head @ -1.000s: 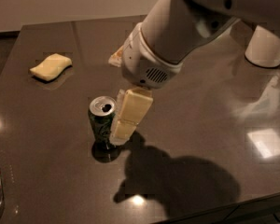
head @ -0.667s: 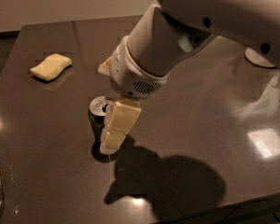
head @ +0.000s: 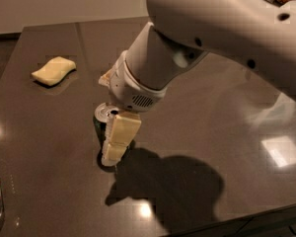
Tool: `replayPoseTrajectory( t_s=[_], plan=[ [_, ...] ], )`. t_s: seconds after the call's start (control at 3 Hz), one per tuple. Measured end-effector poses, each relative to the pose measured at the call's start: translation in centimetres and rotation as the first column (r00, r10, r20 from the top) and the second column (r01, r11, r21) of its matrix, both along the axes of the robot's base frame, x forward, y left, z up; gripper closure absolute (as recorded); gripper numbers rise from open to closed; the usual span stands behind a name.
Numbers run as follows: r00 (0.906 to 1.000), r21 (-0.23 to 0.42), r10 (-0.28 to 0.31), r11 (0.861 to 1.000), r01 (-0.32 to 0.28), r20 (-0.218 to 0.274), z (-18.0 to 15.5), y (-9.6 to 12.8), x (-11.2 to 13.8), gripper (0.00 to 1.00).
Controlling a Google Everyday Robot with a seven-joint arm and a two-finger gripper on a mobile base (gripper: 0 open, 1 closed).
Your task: Move green can near water bottle
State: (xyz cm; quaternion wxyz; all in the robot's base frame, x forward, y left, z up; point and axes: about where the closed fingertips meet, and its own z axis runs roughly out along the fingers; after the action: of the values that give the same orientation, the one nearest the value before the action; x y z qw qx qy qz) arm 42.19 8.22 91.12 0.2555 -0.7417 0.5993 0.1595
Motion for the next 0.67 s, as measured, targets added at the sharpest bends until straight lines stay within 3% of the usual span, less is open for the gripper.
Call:
replayPoseTrajectory(
  t_s=[0.67],
  plan=[
    [0.9999,0.012,0.003,1.000,-0.003,-0.013,-0.94,-0.69,1.17,0.23]
  ],
)
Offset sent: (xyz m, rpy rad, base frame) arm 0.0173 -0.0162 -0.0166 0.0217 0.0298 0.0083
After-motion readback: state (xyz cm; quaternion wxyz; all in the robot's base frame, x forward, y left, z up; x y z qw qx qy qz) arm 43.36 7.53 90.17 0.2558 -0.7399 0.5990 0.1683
